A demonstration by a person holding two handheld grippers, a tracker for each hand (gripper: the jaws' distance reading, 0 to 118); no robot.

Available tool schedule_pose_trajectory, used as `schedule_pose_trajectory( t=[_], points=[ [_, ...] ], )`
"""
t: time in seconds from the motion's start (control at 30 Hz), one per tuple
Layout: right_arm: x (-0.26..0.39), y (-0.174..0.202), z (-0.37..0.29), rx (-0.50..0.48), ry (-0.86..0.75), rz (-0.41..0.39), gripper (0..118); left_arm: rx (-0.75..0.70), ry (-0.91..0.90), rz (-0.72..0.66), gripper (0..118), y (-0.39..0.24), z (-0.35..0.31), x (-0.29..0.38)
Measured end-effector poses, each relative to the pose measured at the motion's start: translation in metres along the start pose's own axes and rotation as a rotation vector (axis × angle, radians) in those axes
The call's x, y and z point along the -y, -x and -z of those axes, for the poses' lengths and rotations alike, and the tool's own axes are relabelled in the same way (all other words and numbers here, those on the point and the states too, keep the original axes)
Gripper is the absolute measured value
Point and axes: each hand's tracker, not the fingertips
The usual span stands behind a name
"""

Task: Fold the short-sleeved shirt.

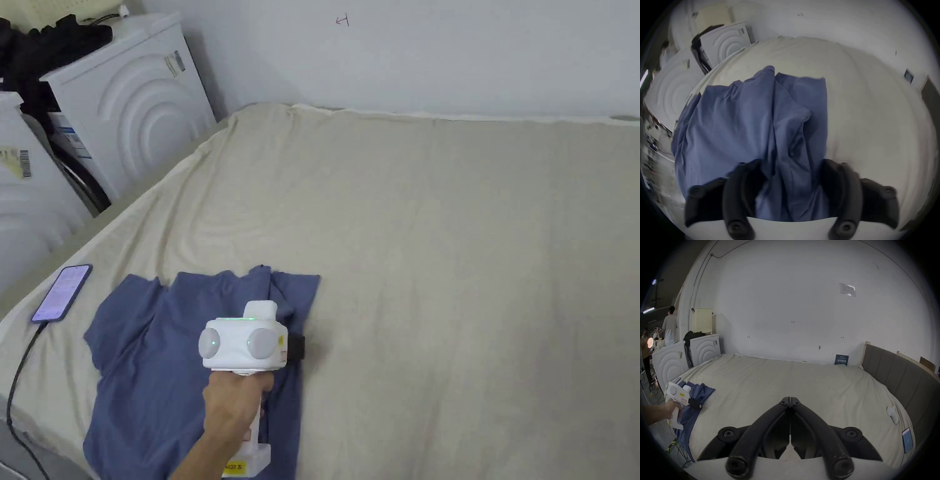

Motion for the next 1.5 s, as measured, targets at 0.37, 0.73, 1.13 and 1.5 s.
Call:
schedule_pose_trajectory(
  t=[0.37,0.73,1.13,1.5],
  points=[
    [-0.007,-0.002,-0.022,-0.033,-0.019,-0.005,0,0.069,-0.267,-0.128,9,0.009,-0.077,-0.012],
    [-0.043,-0.032,-0.064,0.015,-0.131,0.032,0,0.344,-0.582,0.249,9,-0.15,-0.215,-0.067],
    [-0.05,-0.104,-0.126,0.161,-0.211,0.092,0,0.79,-0.36,0.71,8,-0.42,-0.243,0.096],
    [-0.016,-0.127,-0.143,0.184,-0.143,0.112,0,0.689,-0.042,0.79,19,-0.493,-0.156,0.223]
  ],
)
